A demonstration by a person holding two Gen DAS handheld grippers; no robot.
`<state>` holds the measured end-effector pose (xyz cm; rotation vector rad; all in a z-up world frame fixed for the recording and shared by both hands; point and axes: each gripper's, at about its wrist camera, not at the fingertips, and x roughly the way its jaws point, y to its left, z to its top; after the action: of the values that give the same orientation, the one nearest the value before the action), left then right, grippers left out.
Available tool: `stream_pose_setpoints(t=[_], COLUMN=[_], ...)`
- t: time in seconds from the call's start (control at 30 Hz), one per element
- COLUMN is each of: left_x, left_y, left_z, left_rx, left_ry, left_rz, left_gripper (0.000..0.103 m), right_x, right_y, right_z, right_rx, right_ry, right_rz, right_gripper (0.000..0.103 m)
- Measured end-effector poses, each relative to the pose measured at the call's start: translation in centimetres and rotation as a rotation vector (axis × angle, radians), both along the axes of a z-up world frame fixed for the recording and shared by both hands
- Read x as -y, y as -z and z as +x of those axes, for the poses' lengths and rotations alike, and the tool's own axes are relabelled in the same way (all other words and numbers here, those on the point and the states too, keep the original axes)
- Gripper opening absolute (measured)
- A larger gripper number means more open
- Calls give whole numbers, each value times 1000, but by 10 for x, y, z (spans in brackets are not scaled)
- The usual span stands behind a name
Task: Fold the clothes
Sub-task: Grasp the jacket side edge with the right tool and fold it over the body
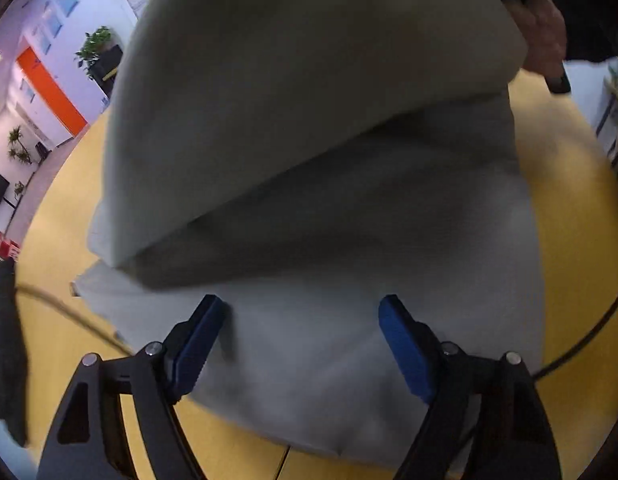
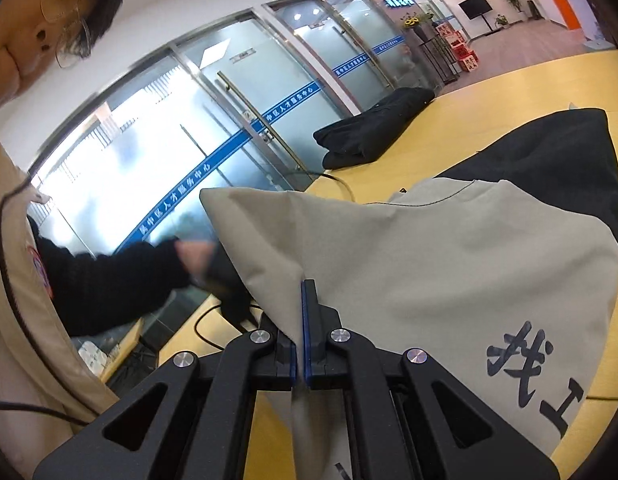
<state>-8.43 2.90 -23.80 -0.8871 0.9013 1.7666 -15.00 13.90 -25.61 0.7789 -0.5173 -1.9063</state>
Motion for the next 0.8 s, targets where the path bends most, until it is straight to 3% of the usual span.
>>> stream_pose_setpoints(t=[0.13, 0.27, 0.4, 0.57, 0.8], left_x=[5, 4, -8, 28, 93], left_y=[5, 6, 11, -1, -46], left_z=[-6, -11, -6, 7, 18], left_rx=[12, 54, 75, 78, 56], left_ry=[-30, -66, -99, -144, -231], left_rz=[37, 51, 104, 125, 106], left_gripper=[97, 100, 100, 97, 97], right_x=[-3, 15, 39, 59, 86], right_y=[-19, -52, -34, -1, 40], right_z=[1, 1, 6, 10, 16], right_rx=[-1, -79, -66, -31, 1], right_ry=[8, -45, -109, -187, -286], right_rz=[-73, -157, -112, -20, 120], right_gripper=[2, 2, 2, 2, 3])
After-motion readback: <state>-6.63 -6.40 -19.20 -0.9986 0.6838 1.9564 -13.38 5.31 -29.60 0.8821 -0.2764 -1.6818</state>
